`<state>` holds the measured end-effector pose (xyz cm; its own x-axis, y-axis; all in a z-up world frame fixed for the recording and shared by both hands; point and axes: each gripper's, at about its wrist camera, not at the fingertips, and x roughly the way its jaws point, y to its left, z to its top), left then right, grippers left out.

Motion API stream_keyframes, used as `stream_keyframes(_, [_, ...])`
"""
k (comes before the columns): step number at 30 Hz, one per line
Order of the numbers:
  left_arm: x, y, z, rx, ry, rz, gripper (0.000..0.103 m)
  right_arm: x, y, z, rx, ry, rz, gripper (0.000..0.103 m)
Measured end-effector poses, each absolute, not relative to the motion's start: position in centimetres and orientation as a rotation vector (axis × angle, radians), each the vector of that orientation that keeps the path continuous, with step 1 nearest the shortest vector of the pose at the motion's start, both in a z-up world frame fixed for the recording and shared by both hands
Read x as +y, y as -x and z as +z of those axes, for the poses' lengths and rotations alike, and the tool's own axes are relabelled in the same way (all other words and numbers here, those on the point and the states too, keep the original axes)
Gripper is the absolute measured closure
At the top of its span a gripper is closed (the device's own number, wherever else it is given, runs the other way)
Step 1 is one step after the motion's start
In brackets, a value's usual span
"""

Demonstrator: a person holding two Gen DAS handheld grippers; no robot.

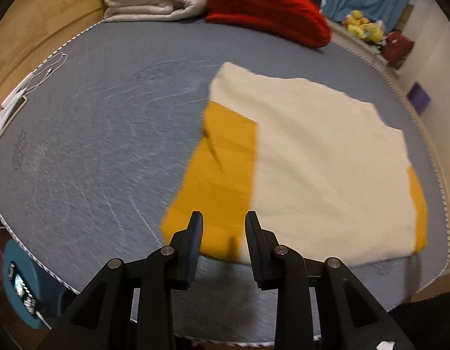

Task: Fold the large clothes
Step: 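Open both grippers and lift them off the folded jacket, then grasp the yellow-lined side edge with the left gripper and lift it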

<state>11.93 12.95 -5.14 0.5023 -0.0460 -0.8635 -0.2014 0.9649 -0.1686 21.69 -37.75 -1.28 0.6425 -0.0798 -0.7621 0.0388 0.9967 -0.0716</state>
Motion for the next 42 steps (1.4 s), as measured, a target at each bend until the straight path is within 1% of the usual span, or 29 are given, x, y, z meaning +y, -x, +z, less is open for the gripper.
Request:
stream_keyframes(3, [11.0,-11.0,-5.3,1.035,0.269,0.091,0.078,-35.7,-17.7,0.5,0.793,-0.017,-0.006,0.064])
stream_keyframes(5, [9.7,-10.8,-5.7,1.045,0.224,0.111,0.082,-34.0,-16.0,0.3,0.791,-0.034,0.031,0.064])
stream_keyframes(7, [8.8,-11.2,-6.2,1.047,0.199,0.112,0.082,-32.8,-15.0,-0.2,0.794,-0.025,0.057,0.064])
stream_keyframes(13, [8.7,-11.6,-7.8,1.064,0.18,0.089,0.082,-28.7,-15.5,-2.5,0.814,0.054,0.09,0.064])
stream_keyframes(17, [9.6,-11.6,-8.6,1.089,0.286,0.051,0.082,-28.1,-16.1,-3.3,0.838,0.047,0.096,0.064])
stream_keyframes(21, [11.2,-12.0,-10.1,1.138,0.509,-0.019,0.082,-27.8,-16.3,-3.2,0.839,0.04,0.117,0.064])
stream_keyframes(24, [12.8,-12.1,-11.8,1.176,0.68,-0.022,0.076,-27.7,-16.5,-3.2,0.84,0.041,0.121,0.064])
stream_keyframes(28, [15.1,-12.1,-13.9,1.196,0.883,0.018,0.061,-27.9,-16.8,-3.2,0.851,0.018,0.129,0.064])
stream_keyframes(29, [15.6,-12.1,-14.4,1.194,0.93,0.032,0.058,-28.0,-16.8,-3.2,0.854,0.013,0.132,0.064])
stream_keyframes(35, [17.3,-12.4,-16.5,1.164,1.095,0.092,0.055,-28.0,-17.0,-3.2,0.869,-0.009,0.158,0.064])
stream_keyframes(42, [17.7,-13.5,-17.1,1.041,1.178,0.105,0.054,-27.6,-17.2,-3.4,0.878,-0.009,0.197,0.064])
